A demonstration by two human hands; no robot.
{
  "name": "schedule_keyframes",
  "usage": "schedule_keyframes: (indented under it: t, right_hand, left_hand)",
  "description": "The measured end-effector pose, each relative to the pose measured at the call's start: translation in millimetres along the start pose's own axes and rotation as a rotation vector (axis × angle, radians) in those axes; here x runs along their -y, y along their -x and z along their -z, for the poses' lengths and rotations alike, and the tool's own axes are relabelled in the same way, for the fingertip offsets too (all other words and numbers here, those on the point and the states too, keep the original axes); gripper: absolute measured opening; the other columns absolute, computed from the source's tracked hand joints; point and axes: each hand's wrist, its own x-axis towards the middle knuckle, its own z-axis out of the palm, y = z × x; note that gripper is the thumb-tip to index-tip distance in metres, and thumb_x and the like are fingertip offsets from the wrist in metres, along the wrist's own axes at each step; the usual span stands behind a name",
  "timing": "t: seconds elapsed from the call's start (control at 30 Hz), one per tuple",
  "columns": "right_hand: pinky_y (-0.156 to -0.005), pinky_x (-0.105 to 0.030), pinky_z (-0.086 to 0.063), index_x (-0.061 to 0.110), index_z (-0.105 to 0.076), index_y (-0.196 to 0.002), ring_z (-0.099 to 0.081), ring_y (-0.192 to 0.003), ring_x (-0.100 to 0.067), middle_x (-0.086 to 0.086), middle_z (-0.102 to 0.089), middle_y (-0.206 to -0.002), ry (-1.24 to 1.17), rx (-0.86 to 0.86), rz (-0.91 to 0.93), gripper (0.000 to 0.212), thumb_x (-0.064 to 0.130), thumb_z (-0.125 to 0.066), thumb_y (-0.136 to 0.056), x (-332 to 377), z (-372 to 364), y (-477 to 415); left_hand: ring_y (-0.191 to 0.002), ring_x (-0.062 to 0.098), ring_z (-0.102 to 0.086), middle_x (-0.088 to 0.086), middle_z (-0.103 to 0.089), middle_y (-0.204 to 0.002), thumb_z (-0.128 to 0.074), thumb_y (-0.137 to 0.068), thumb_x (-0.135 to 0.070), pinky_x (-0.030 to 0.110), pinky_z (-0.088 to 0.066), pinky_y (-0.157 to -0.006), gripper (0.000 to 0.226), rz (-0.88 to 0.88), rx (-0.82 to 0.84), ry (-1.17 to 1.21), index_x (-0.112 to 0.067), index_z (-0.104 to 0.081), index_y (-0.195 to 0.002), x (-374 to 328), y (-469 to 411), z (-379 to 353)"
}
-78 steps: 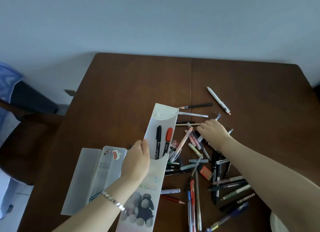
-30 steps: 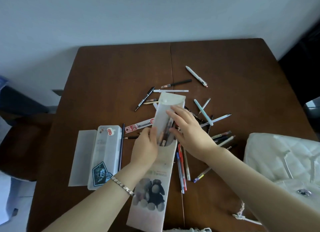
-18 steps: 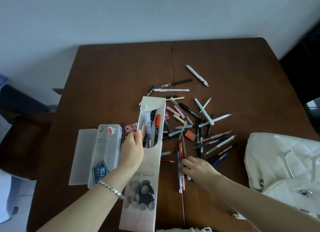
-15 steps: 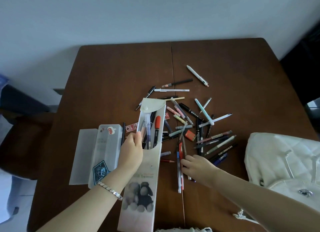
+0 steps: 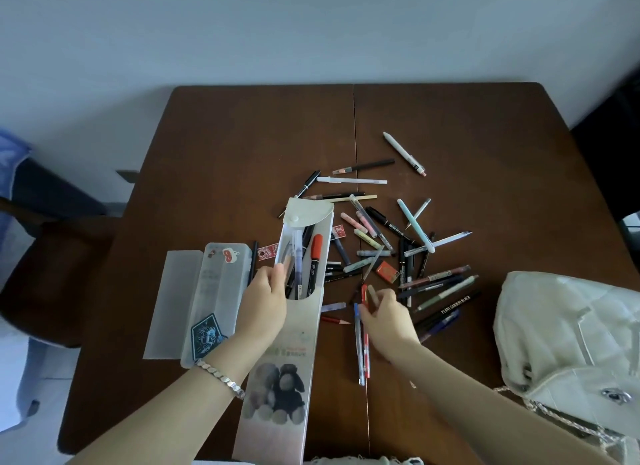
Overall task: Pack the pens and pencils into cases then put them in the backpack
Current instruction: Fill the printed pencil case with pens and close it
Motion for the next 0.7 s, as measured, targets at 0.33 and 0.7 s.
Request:
schedule_keyframes:
  t: [0.33, 0.7]
  right_hand:
    - [-0.08, -0.035, -0.047, 0.009, -0.039, -0.115, -0.056, -0.108, -0.029, -0.012, -0.057, -0.116, 0.408, -0.006, -0.041, 0.031, 0.015, -0.054, -0.088, -3.7, -34.5, -3.8]
    - [-0.083, -0.036, -0.046, 0.0, -0.048, -0.113, -0.057, -0.104, -0.032, -0.017, -0.054, -0.116, 0.335, 0.051, -0.084, 0.029, 0.021, -0.05, -0.093, -8.1, -1.6, -5.1]
  left_hand:
    - [-0.056, 0.01, -0.047, -0.002, -0.048, -0.062, -0.029, -0.1, -0.033, 0.016, -0.031, -0.045, 0.034, -0.004, 0.007, 0.006, -0.009, -0.052, -0.092, 4.8, 5.2, -1.7]
    - [-0.056, 0.01, -0.047, -0.002, -0.048, -0.062, -0.028, -0.1, -0.036, 0.019, -0.031, -0.046, 0.042, 0.003, 0.036, -0.016, -0.005, -0.056, -0.095, 5.4, 6.6, -6.8]
